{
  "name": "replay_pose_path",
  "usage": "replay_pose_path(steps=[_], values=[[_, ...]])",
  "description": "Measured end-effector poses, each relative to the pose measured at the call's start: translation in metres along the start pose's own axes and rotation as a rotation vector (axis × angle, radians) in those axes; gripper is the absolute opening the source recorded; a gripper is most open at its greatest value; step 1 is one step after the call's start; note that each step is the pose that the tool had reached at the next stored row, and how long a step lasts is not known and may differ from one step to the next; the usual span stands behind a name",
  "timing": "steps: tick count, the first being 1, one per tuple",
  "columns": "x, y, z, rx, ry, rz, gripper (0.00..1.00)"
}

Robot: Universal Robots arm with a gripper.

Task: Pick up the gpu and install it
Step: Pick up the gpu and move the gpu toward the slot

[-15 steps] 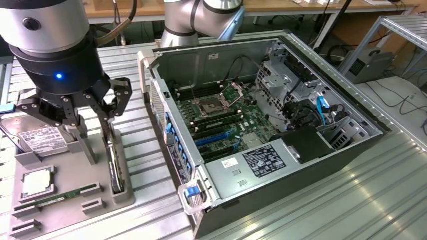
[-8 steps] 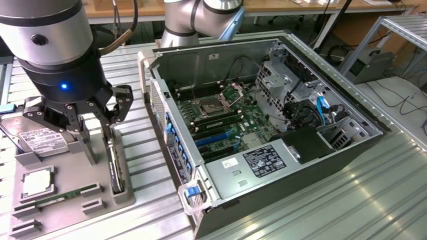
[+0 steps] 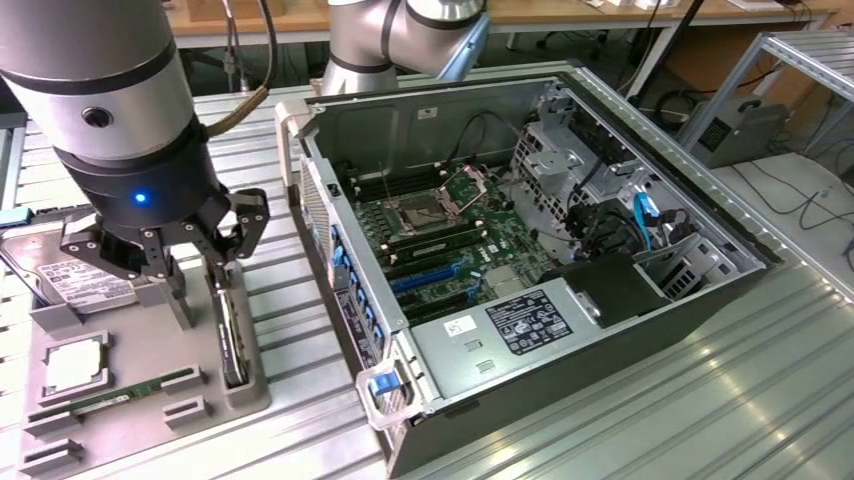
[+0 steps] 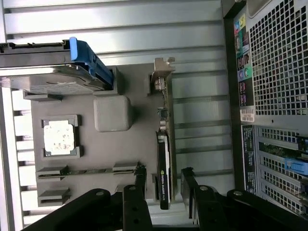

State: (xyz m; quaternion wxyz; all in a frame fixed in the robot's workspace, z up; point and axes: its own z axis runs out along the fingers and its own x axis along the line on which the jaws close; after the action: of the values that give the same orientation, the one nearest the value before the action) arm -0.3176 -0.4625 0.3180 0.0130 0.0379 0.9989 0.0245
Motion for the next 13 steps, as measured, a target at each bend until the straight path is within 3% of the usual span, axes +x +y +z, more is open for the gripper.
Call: replay_pose_path(steps=[6,13], values=[[0.0,-0.0006,0.0151,0.0001,0.0,0.0,0.42],[-0.004,-0.0005,0.0188,0.0,0.0002,0.0,0.42]])
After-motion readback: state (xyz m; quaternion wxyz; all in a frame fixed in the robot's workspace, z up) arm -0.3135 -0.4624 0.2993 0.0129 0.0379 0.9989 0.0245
